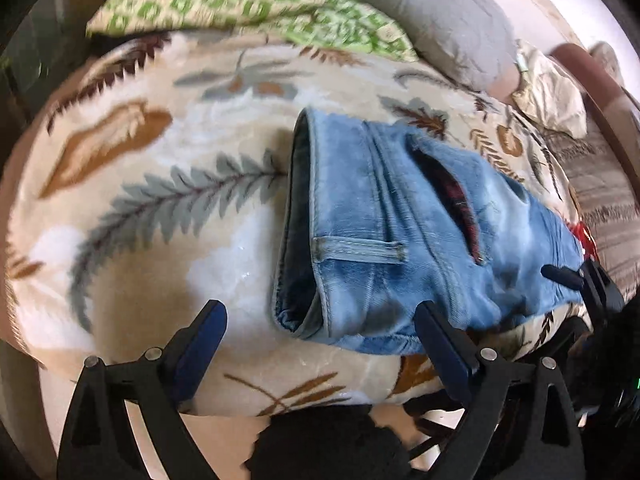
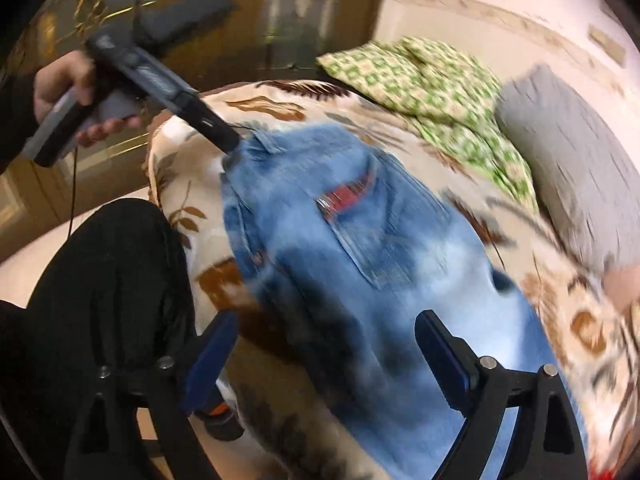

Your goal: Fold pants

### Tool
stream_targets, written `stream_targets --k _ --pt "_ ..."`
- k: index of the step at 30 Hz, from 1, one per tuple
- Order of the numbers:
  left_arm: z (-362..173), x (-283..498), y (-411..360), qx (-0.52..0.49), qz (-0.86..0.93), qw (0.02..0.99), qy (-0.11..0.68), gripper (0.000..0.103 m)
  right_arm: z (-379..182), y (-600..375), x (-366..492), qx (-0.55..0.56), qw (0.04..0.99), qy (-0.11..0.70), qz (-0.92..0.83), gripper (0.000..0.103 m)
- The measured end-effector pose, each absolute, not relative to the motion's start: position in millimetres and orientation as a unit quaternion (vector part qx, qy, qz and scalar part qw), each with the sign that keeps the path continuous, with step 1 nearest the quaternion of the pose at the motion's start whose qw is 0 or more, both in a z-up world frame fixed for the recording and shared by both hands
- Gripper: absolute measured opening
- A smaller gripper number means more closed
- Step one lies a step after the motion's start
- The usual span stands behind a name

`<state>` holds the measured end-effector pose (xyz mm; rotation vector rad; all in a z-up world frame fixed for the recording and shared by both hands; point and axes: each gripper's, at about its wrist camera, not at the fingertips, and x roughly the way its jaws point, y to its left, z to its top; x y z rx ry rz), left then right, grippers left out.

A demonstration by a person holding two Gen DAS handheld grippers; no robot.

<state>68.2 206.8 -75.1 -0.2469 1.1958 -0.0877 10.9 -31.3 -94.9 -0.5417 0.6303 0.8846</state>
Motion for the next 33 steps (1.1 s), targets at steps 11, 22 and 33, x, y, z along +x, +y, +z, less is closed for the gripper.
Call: stream_targets --k 11,22,33 --pt "-107 87 192 -0.116 -0.073 0.801 0.583 0.046 -148 30 35 -0.310 0.798 0.335 0.392 0.074" --pt "-37 125 194 -0.084 -0.107 0.842 0.522 0.012 -118 18 54 -0.232 0.825 0.336 0.391 0.041" --pt "-106 80 230 -0.207 -0.053 0.792 0.572 0.089 -140 4 38 -0.278 0.806 0.345 0.392 0.068"
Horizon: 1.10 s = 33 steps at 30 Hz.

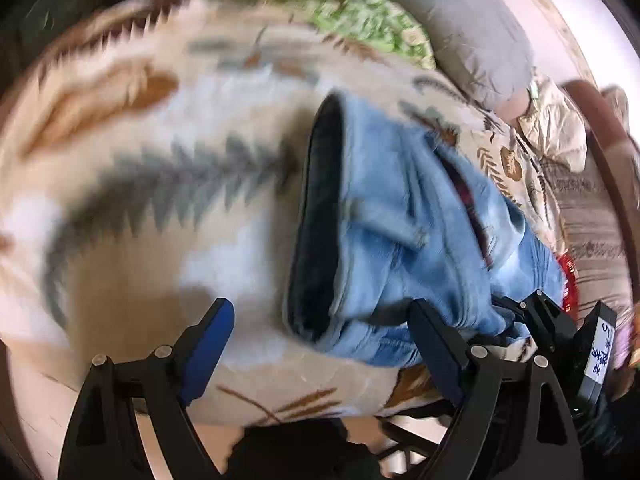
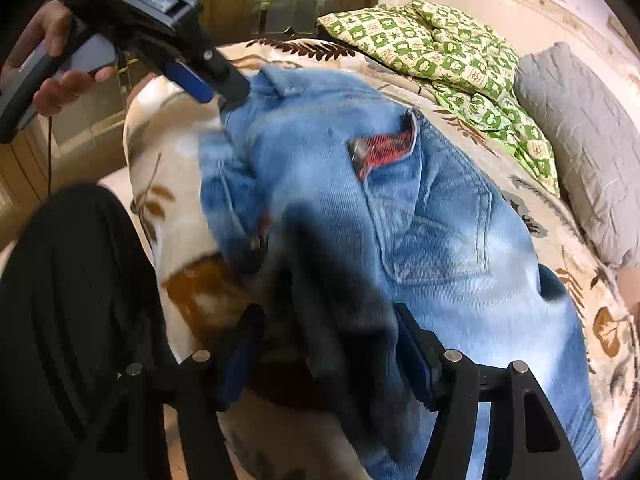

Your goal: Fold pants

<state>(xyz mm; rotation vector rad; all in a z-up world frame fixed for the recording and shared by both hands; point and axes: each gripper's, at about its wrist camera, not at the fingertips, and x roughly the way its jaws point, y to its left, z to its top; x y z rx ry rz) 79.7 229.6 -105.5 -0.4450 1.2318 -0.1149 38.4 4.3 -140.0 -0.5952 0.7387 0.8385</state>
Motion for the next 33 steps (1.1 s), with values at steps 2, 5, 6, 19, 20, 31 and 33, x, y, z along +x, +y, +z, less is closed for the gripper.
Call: stream_targets --k 2,5,6,19,20,31,33 --pt "-121 80 226 -0.249 -0.076 0.774 0.578 0.089 -143 0 38 -0.275 0.808 0.347 0.390 0.068" --pt "-124 84 217 -0.266 -0.078 0.777 0.566 0.088 -145 -6 41 -0.260 0.811 0.352 0.388 0.068" --pt "-123 87 214 -0.276 -0.084 0.776 0.561 0.084 -145 -7 42 -0.256 0.813 0.352 0.388 0.068" --pt "-57 114 207 -0.219 -0.126 0.829 0.499 0.029 -127 12 48 -0.238 0.847 0.304 0.365 0.039" --pt "-41 121 209 -0.208 -0.126 0.840 0.485 0.029 -120 13 52 -0.227 0.851 0.302 0.366 0.038" --pt "-79 111 271 -0.178 -0.071 0.819 0.541 0.029 -121 82 70 -0.215 0.830 0.348 0.380 0.046" --pt "-98 105 271 -0.159 -0.059 0.806 0.567 0.049 -134 86 65 -0.233 0.825 0.353 0.374 0.058"
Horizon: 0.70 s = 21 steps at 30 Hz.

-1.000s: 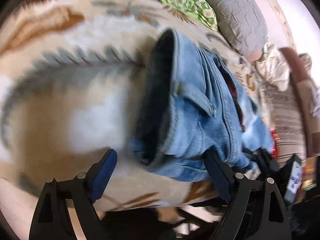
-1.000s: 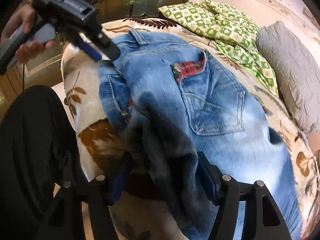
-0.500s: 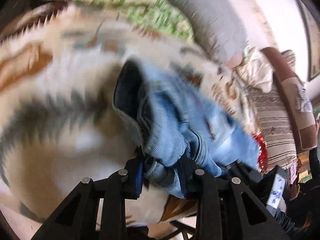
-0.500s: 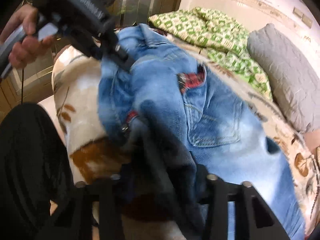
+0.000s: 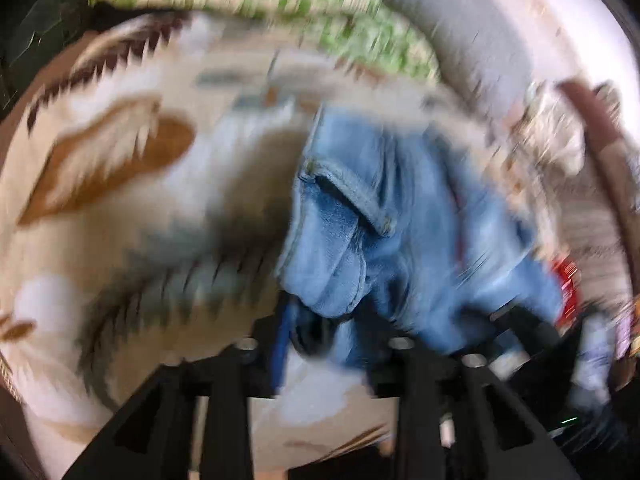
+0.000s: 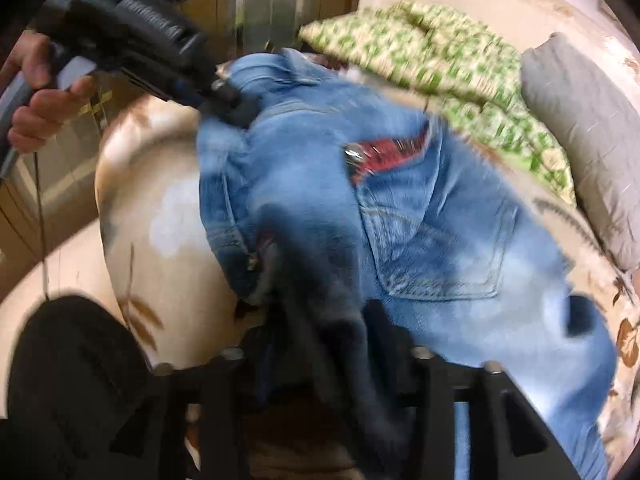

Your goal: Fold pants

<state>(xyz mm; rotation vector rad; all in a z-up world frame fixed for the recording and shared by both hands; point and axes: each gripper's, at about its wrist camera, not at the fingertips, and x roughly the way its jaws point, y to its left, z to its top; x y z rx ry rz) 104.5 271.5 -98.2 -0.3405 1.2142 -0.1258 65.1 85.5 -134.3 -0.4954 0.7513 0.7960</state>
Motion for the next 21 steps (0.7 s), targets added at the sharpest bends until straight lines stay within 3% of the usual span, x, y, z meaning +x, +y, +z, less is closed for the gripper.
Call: stream_targets --k 1,2,4,10,21 --pt "-105 101 272 -0.152 -0.043 0.802 0.577 0.058 -135 82 61 -0.235 0.829 0.345 0.372 0.072" --pt "-105 96 273 -0.145 -0.028 0.805 0.574 0.062 -133 77 56 -0.235 0.830 0.343 0.372 0.076" --pt "-91 89 274 -0.138 -0.014 0.826 0.546 0.073 -124 56 47 -0.209 0.832 0.348 0.378 0.077" --pt "-16 77 208 -0.038 -0.069 0.883 0.462 0.087 -90 -50 33 -0.118 0.877 0.342 0.317 0.079" --pt "-14 123 -36 0.138 -0.289 0.833 0.452 0.089 -94 -270 17 0.040 0.912 0.393 0.108 0.080"
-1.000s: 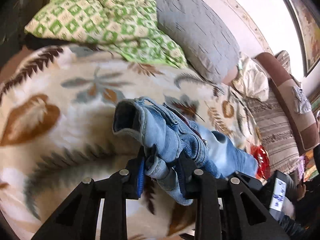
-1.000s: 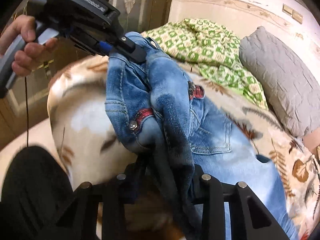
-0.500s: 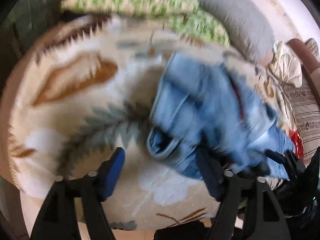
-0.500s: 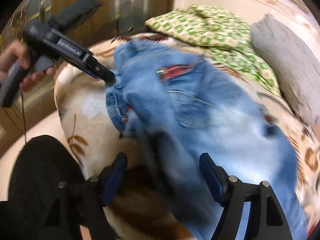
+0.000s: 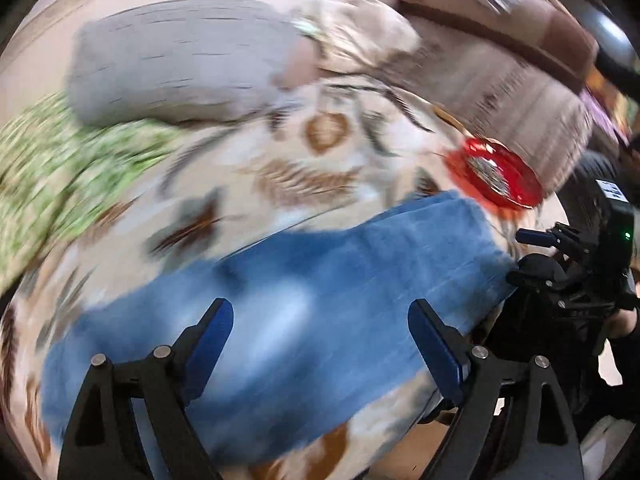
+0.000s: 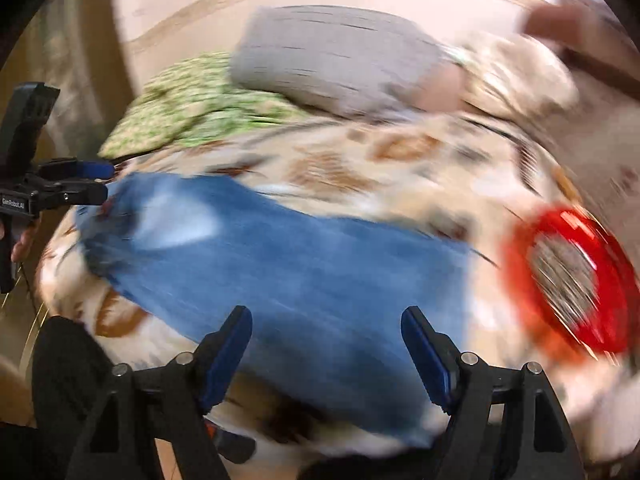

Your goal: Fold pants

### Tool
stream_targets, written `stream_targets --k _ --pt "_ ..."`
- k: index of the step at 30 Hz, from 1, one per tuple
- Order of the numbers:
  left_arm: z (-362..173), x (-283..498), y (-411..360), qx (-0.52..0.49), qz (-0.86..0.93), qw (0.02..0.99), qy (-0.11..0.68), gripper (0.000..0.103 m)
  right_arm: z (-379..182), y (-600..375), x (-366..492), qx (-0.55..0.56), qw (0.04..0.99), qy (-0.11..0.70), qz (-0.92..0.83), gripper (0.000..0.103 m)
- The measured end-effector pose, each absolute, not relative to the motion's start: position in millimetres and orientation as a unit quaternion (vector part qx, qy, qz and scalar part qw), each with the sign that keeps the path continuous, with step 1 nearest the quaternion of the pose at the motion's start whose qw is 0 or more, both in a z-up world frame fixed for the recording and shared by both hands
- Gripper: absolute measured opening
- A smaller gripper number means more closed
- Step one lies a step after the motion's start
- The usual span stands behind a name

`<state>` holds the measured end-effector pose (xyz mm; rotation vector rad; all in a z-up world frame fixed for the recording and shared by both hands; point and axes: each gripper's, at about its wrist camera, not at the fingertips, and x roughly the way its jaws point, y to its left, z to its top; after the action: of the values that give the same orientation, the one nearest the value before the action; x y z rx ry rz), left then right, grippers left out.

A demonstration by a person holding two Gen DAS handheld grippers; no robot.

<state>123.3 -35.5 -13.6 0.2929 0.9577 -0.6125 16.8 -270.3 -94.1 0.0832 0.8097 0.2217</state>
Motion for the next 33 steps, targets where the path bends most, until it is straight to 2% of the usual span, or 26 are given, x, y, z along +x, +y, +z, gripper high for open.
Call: stream_targets --k 8,14,17,19,21,22,28,29,30,33 --pt "-40 151 -163 0.222 -0.372 0.786 0.440 0.089 -130 -356 16 0.179 0.876 0.445 0.055 0.081" --pt "-61 160 -227 0.290 -0.438 0.740 0.420 0.089 -163 -368 43 0.243 0.842 0.473 0.091 0.081" --pt "-72 168 -250 0.318 -0.458 0.716 0.421 0.089 -169 -362 51 0.240 0.841 0.474 0.101 0.081" --pt "-81 175 -265 0.330 -0.469 0.698 0.428 0.089 -168 -355 55 0.228 0.846 0.466 0.124 0.066" --pt "-90 179 -278 0.343 -0.479 0.683 0.431 0.089 -168 -350 56 0.206 0.851 0.470 0.114 0.043" --pt "-94 180 -285 0.347 -0.488 0.674 0.433 0.089 -169 -350 55 0.206 0.851 0.469 0.116 0.036" --pt "-129 183 -319 0.376 -0.528 0.604 0.464 0.089 -173 -351 51 0.216 0.850 0.466 0.120 0.032" --pt "-136 185 -323 0.367 -0.535 0.588 0.483 0.085 -174 -352 48 0.215 0.850 0.466 0.120 0.032" --pt "-137 186 -324 0.347 -0.548 0.573 0.500 0.054 -174 -352 48 0.216 0.849 0.467 0.120 0.032" --pt "-128 187 -325 0.332 -0.554 0.575 0.502 0.016 -174 -350 48 0.217 0.849 0.466 0.119 0.026"
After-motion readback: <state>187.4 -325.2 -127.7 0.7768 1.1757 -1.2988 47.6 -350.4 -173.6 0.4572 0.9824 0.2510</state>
